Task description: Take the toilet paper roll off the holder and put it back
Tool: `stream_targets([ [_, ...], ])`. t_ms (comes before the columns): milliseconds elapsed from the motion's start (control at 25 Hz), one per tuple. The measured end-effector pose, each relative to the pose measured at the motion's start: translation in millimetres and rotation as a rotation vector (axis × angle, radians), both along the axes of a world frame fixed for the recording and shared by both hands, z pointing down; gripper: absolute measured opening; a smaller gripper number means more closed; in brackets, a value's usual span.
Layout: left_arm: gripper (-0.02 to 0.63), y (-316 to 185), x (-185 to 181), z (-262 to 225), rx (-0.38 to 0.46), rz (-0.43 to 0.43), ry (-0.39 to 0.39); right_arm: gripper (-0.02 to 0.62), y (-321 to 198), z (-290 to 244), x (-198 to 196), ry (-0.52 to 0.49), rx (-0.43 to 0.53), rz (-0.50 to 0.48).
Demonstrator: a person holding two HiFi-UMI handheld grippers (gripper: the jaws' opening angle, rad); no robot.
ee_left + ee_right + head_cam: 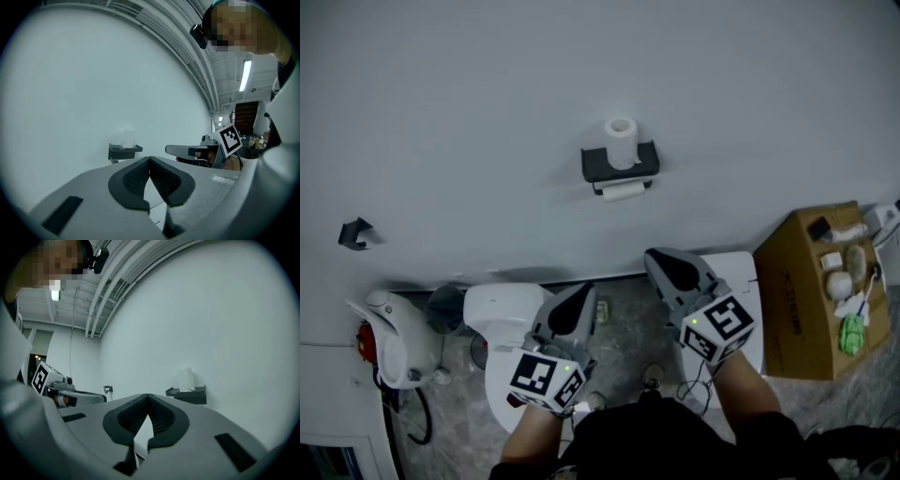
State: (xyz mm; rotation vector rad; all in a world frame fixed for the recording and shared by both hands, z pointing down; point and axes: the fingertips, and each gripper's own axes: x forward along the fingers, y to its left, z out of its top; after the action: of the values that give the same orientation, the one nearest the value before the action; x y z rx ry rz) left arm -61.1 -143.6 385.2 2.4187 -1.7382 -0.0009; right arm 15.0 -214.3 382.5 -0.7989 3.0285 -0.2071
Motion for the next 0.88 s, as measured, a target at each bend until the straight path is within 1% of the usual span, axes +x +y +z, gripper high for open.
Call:
stream_targets([
  [280,0.005,75,-68,-4,0.031,-0.015,0.027,-0.002,73,-6,-62,0.032,0.017,0.003],
  [400,0.005,104,-93,-5,0.042,-0.001,0.041,-0.002,103,-11,-83,0.042,0.036,0.026],
  [480,0.005,119,-104,-3,0.046,0.022,0.051,-0.002,120,-10,-92,0.05,0.046,0.049],
  [680,0.005,139,-110,10,0.041,0.112,0.087,-0.003,153,2,-91,0.082,0.018,0.145],
  [800,0.005,146,-99,8,0.047,0.172,0.113,-0.003,168,4,-75,0.11,0.013,0.209],
  [880,0.005,152,-90,4,0.055,0.204,0.125,-0.003,175,0,-60,0.109,0.007,0.253],
])
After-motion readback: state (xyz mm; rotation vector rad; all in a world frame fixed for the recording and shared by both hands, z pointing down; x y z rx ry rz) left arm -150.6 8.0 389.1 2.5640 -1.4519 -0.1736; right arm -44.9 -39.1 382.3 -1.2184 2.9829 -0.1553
